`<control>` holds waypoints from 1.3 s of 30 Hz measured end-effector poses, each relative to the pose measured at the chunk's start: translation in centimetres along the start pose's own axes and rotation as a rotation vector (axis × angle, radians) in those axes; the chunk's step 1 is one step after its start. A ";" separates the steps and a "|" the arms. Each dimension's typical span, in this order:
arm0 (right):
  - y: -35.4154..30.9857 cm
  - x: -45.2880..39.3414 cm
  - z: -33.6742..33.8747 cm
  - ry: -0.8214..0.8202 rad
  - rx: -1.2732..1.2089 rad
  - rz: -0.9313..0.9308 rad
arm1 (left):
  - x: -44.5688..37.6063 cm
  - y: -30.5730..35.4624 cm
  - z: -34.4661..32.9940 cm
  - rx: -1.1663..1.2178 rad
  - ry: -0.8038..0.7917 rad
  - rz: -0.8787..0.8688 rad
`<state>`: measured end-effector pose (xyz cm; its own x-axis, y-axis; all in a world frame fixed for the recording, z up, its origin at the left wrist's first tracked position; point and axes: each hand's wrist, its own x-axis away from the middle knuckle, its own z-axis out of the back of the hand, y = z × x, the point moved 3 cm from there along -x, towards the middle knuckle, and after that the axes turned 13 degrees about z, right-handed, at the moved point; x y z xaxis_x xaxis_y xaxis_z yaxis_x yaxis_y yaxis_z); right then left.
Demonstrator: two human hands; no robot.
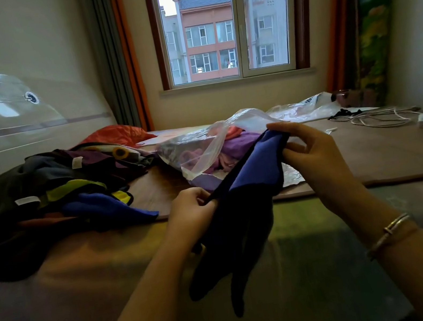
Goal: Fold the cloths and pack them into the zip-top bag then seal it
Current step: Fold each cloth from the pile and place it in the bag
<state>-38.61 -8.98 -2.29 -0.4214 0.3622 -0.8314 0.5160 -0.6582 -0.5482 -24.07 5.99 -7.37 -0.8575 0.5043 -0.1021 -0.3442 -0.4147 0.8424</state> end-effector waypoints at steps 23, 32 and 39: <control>-0.5 0.9 -1.2 -0.429 0.023 0.058 | 2.7 2.7 1.4 0.608 -0.430 0.139; 1.0 1.1 -1.4 -0.527 0.382 0.123 | 3.2 2.8 2.0 0.571 -0.460 0.239; 1.1 1.0 -1.9 -0.462 0.385 0.133 | 3.7 3.3 1.5 0.618 -0.520 0.209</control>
<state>-37.02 -8.13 -3.90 -0.6961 -0.0062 -0.7179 0.3162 -0.9004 -0.2989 -27.81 7.64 -4.12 -0.5426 0.8112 0.2181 0.2039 -0.1247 0.9710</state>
